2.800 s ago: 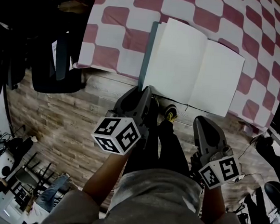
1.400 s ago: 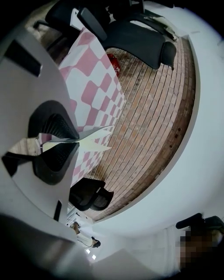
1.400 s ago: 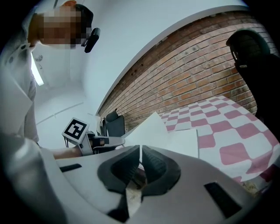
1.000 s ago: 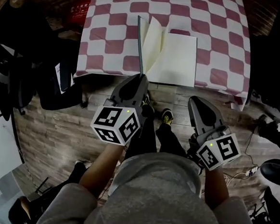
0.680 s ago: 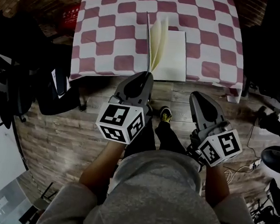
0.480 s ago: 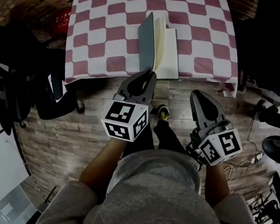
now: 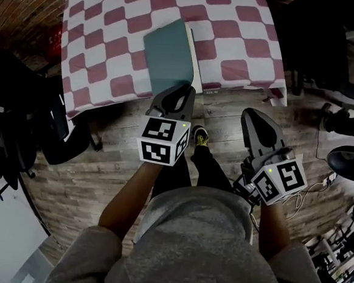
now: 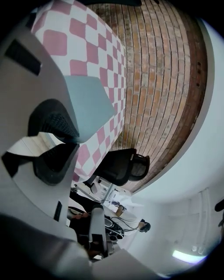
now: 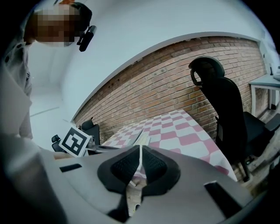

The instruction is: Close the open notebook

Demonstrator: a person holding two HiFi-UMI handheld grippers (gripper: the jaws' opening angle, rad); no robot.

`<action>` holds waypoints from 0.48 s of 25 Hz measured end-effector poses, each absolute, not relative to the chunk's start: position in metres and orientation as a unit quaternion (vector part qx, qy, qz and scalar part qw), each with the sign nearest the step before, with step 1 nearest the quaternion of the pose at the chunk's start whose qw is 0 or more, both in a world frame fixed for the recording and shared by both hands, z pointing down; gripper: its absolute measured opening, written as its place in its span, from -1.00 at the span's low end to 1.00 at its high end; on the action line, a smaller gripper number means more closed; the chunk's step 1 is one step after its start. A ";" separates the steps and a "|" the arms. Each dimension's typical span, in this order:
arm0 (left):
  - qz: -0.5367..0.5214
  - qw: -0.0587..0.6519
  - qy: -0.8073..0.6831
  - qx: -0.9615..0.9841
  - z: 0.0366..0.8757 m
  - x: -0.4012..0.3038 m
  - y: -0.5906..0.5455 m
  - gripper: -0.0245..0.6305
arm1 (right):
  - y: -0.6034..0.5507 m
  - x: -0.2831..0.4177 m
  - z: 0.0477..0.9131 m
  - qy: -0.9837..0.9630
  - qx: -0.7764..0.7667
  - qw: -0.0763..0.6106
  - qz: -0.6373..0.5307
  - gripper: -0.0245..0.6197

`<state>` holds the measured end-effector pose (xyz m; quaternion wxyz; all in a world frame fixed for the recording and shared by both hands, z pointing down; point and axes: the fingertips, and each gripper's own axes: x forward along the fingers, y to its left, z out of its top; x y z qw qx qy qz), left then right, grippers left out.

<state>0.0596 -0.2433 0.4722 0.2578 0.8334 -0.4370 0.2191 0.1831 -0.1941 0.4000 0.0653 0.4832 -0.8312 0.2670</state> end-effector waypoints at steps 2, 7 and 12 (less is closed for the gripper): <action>0.240 0.251 -0.431 0.833 0.486 0.069 -0.245 -0.78 | -0.192 0.192 0.403 -0.825 0.492 0.064 0.269 -0.81; 0.283 0.247 -0.415 0.828 0.520 0.085 -0.243 -0.70 | -0.185 0.214 0.406 -0.812 0.514 0.061 0.270 -0.81; 0.297 0.258 -0.398 0.829 0.538 0.093 -0.238 -0.52 | -0.178 0.231 0.406 -0.802 0.531 0.059 0.268 -0.81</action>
